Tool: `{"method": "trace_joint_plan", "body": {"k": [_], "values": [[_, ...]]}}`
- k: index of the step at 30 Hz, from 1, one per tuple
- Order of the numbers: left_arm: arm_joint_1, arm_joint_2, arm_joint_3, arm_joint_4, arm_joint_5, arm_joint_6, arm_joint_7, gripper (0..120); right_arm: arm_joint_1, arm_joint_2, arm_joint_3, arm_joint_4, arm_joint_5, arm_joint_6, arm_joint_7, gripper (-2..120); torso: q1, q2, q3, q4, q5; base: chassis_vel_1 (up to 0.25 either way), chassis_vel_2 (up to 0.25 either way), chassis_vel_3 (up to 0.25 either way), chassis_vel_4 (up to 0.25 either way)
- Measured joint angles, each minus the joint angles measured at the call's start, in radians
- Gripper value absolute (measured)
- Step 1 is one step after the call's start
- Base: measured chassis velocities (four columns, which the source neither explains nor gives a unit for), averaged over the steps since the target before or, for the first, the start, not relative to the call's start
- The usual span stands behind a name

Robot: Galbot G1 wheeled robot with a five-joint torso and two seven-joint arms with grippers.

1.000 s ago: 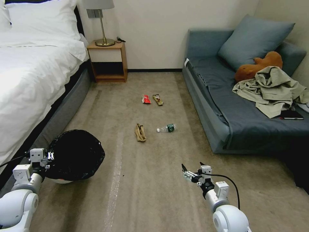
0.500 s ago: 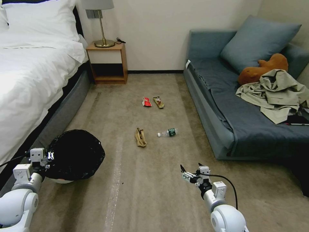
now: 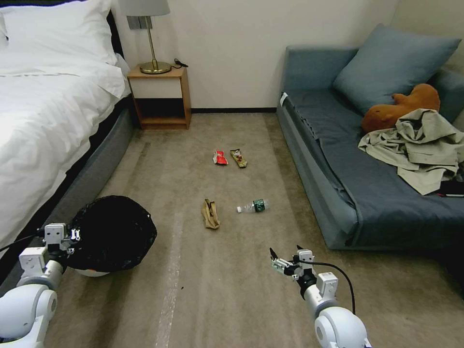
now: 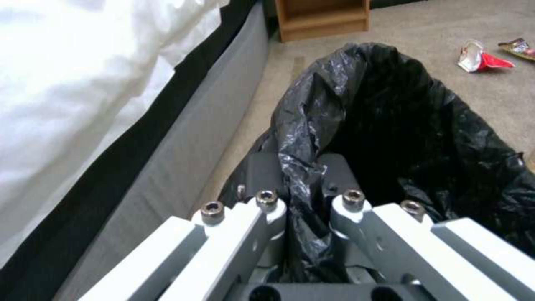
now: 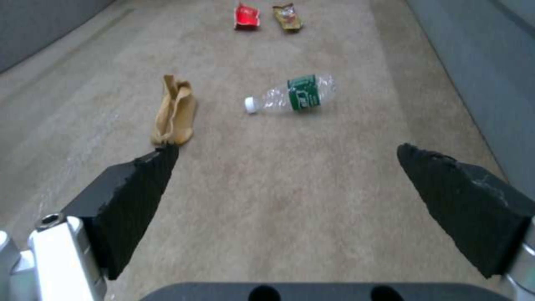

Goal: Pick up the trash bin, then pick up the garbage on the floor and place it into the trash bin.

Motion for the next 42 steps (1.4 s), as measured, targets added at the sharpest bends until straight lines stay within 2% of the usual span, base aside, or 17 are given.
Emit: {"method": "trace_joint_plan", "body": {"k": [42], "values": [[0.014, -0.004, -0.012, -0.011, 0.017, -0.009, 0.006, 4, 0.017, -0.005, -0.032, -0.042, -0.027, 0.001, -0.003, 100, 0.000, 0.000, 0.000, 0.0002, 0.0001, -0.127, 0.123, 0.128, -0.123]]}}
